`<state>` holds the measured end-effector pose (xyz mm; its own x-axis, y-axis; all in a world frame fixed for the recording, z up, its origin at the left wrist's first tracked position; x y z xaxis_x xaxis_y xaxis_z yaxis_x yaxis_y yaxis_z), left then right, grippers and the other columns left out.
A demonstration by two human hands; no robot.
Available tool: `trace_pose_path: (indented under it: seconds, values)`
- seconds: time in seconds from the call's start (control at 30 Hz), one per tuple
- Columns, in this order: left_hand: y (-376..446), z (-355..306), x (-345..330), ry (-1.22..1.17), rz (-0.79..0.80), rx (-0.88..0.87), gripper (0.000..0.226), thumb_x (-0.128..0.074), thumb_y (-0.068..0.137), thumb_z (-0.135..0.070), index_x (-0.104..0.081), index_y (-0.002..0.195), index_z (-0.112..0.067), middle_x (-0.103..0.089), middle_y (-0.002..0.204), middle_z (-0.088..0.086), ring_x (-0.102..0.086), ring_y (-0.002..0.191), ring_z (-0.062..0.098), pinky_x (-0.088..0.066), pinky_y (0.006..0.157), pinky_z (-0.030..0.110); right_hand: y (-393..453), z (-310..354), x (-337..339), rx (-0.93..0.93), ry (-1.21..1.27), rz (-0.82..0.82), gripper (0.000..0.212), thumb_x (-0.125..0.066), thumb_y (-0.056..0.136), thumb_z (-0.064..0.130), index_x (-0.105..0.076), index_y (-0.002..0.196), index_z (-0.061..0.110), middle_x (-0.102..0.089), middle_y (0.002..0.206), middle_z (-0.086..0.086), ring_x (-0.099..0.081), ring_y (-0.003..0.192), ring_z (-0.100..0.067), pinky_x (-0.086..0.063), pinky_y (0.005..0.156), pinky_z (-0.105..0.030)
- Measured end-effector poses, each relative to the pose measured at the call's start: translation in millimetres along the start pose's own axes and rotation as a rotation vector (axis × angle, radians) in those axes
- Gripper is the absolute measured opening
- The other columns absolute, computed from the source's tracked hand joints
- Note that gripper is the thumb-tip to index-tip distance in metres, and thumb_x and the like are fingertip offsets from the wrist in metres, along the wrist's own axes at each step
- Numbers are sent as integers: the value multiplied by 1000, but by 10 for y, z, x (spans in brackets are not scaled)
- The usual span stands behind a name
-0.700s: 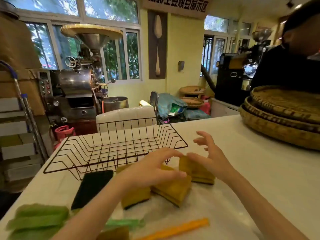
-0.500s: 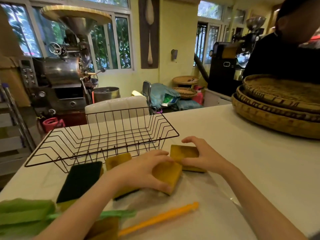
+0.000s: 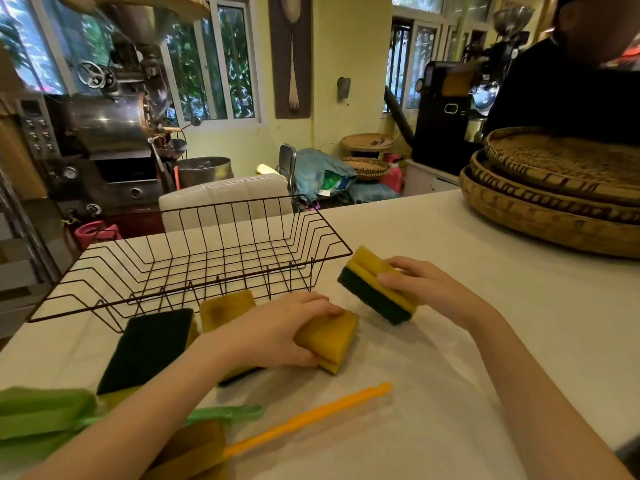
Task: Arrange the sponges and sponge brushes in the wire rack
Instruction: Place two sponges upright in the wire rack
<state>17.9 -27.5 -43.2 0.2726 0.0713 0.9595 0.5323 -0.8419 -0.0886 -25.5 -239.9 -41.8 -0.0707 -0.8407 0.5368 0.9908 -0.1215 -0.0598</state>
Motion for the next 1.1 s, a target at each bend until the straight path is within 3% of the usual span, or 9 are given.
trace_pose_path:
  seconds: [0.2, 0.3, 0.47, 0.57, 0.67, 0.73, 0.87, 0.97, 1.1]
  values:
    - [7, 47, 12, -38, 76, 1, 65, -58, 81, -40, -20, 134, -48, -19, 150, -14, -24, 133, 10, -23, 107, 29, 3, -37, -30, -171, 119, 43, 27, -37, 95, 25, -61, 101, 15, -65, 89, -8, -65, 82, -20, -57, 66, -31]
    - [29, 54, 20, -31, 93, 2, 64, -56, 81, -41, -19, 133, -49, -18, 150, -14, -22, 135, 10, -22, 111, 33, 16, -98, 1, -241, 120, 22, 23, -37, 94, 18, -59, 89, 16, -62, 88, -10, -64, 76, -19, -58, 62, -32]
    - [54, 48, 49, -31, 113, 11, 63, -55, 84, -36, -19, 134, -46, -18, 151, -13, -19, 137, 9, -16, 112, 30, 45, -158, 44, -293, 14, -71, 28, -37, 93, 17, -61, 102, 7, -58, 96, -12, -58, 75, -17, -53, 59, -27]
    - [71, 37, 105, -60, 122, 16, 60, -54, 85, -33, -22, 135, -43, -24, 149, -12, -25, 134, 11, -19, 110, 29, 57, -177, 78, -278, -26, -157, 31, -40, 92, 27, -61, 102, 6, -59, 101, -16, -54, 77, -16, -48, 62, -27]
    - [88, 19, 202, -193, 57, 26, 47, -50, 88, -30, -33, 130, -41, -47, 128, -10, -44, 113, 12, -36, 97, 27, 72, -195, 99, -295, -29, -212, 40, -38, 91, 43, -59, 106, 13, -59, 102, -9, -54, 80, -16, -46, 62, -28]
    - [92, -2, 269, -361, -42, 62, 38, -49, 88, -26, -42, 123, -39, -53, 109, -14, -50, 101, 10, -39, 84, 22, 83, -210, 98, -288, -47, -205, 47, -41, 87, 52, -60, 107, 13, -58, 98, -5, -55, 81, -15, -44, 62, -28]
    - [122, -17, 342, -759, -180, 191, 22, -50, 87, -19, -53, 97, -38, -62, 98, -9, -58, 93, 9, -45, 77, 23, 86, -246, 117, -254, -131, -170, 43, -60, 74, 55, -61, 97, 18, -59, 88, 3, -55, 78, -10, -45, 59, -24]
    - [166, 7, 319, -909, -139, 310, 20, -51, 87, -20, -59, 105, -22, -67, 101, 6, -64, 94, 21, -52, 78, 33, 99, -240, 119, -244, -155, -155, 37, -62, 74, 52, -60, 93, 21, -57, 81, 7, -55, 76, -8, -45, 55, -23]
    - [215, 17, 152, -990, -58, 450, 14, -49, 88, -20, -55, 101, -20, -66, 98, 7, -65, 89, 21, -55, 71, 31, 102, -210, 99, -220, -190, -151, 34, -60, 77, 50, -58, 92, 20, -55, 76, 9, -53, 71, -8, -46, 56, -22]
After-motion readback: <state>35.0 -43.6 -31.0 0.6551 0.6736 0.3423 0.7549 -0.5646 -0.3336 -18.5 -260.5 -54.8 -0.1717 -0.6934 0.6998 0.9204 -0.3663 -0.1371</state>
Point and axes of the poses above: each hand's wrist, its own y-axis towards the middle knuckle, its own x-axis out of the back of the hand, z = x × y, the point moved 2 cm from there along y, towards the middle knuckle
